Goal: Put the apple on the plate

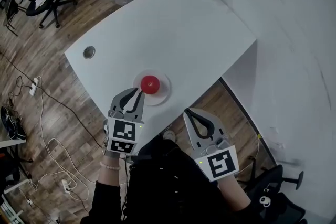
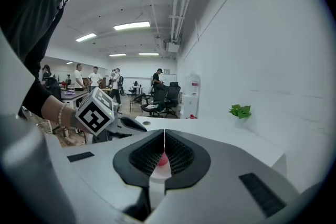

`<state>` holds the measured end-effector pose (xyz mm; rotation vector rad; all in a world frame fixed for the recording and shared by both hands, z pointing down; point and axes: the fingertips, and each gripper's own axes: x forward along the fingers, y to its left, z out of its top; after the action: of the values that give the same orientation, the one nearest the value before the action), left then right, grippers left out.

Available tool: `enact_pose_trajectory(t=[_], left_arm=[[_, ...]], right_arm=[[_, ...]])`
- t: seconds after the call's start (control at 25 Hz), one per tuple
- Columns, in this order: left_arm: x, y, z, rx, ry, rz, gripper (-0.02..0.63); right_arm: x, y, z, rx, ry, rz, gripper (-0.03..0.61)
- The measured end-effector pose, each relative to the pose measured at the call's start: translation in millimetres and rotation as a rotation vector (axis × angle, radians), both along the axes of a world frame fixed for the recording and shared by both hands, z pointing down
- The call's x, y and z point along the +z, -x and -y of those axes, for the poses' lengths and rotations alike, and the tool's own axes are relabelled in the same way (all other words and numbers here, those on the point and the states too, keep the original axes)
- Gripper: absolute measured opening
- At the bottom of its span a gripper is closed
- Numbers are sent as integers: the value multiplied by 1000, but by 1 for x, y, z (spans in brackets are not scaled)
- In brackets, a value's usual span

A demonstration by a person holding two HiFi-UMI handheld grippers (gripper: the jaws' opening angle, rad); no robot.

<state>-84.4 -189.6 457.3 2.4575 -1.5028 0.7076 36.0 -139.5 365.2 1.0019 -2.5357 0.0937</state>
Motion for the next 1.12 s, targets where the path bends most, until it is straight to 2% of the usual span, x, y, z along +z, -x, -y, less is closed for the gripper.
enact_pose_trajectory(t=[0.24, 0.92, 1.12], left_arm=[[-36, 2, -8, -41, -56, 6, 32], [-110, -12, -65, -35, -178, 18, 20], [-119, -13, -76, -93, -144, -22, 18]], right_arm=[[-11, 2, 5, -16, -41, 22, 41], [-29, 7, -7, -86, -104, 33, 41], [-32, 8, -9, -100, -115, 39, 41]])
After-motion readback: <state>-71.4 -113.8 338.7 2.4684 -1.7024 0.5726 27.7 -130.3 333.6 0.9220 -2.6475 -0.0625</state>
